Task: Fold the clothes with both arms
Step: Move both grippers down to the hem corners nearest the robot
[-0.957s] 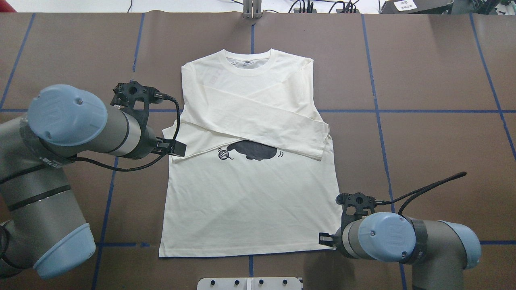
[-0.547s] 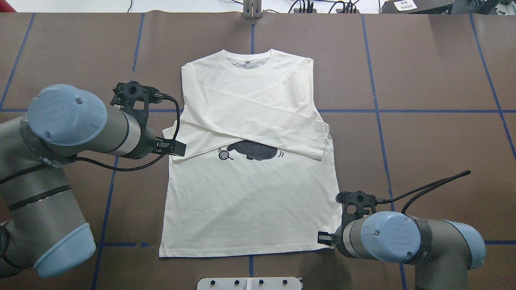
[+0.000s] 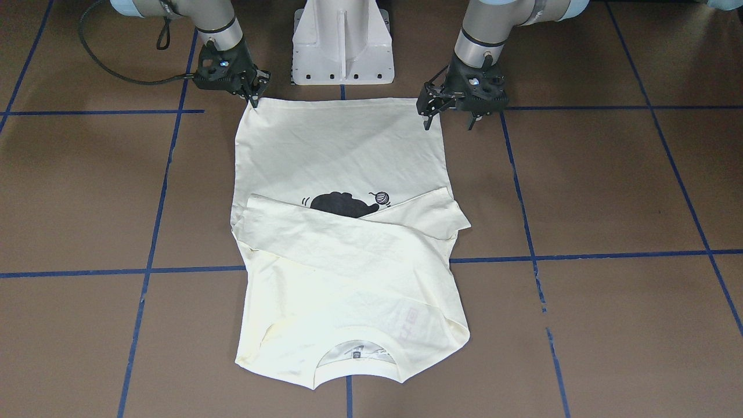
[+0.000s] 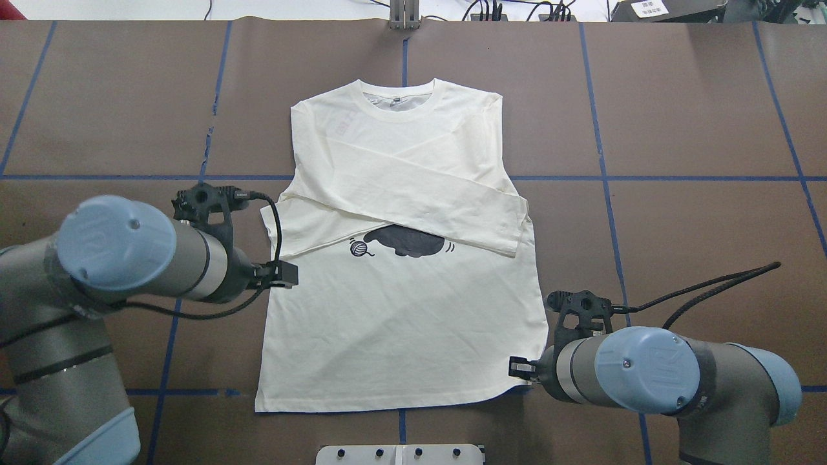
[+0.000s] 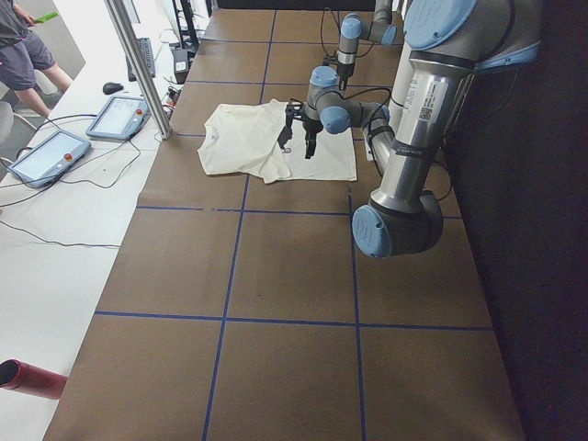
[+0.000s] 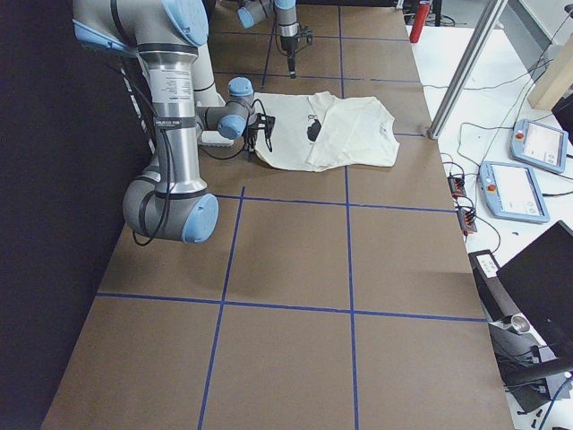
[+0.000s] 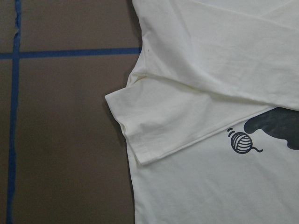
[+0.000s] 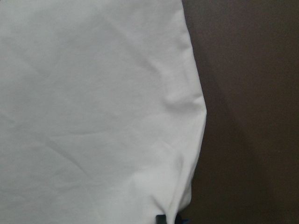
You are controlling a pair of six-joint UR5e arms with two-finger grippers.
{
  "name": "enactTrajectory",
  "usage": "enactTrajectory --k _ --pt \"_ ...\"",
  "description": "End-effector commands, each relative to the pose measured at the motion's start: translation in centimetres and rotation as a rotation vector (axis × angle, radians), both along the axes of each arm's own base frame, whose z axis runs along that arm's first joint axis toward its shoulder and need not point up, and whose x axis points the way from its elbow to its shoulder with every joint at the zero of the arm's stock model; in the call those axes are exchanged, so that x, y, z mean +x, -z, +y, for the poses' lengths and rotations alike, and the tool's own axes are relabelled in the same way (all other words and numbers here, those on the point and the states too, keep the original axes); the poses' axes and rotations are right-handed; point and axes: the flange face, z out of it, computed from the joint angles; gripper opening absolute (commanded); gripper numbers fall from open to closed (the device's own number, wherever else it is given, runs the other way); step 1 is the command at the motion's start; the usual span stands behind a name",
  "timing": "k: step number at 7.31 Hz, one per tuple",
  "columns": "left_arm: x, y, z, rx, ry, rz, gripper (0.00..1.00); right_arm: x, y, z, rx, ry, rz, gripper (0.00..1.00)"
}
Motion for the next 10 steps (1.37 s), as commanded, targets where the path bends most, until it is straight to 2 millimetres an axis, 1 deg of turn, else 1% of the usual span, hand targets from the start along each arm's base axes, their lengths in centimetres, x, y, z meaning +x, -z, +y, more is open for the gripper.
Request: enactTrajectory --k 1,2,3,5,7,10 --pt "5.1 -2.7 9.7 -0.113 0.055 0.016 0.96 0.2 0.3 -0.4 0.001 -0.008 -0.007 0.00" --pt "6.3 -3.3 12.5 -0.174 0.054 0.003 0.96 0.2 0.5 -0.6 0.002 -0.011 -0.011 0.00" --pt "6.9 -4.3 14.1 -0.188 0.037 -0.019 0.96 0.2 0.4 -0.7 0.003 -0.011 -0.010 0.00" --pt "7.3 -5.5 14.1 -0.190 0.042 -0.096 0.94 0.3 0.5 -0.8 0.005 -0.014 -0.011 0.00" --pt "7.8 -6.4 13.8 -0.177 0.049 -0.121 0.92 0.2 0.5 -0.8 0.005 -0.014 -0.011 0.00" --pt "7.7 -6.5 12.9 -0.176 0.064 -0.123 0.83 0.2 0.5 -0.8 0.007 -0.012 -0.009 0.00"
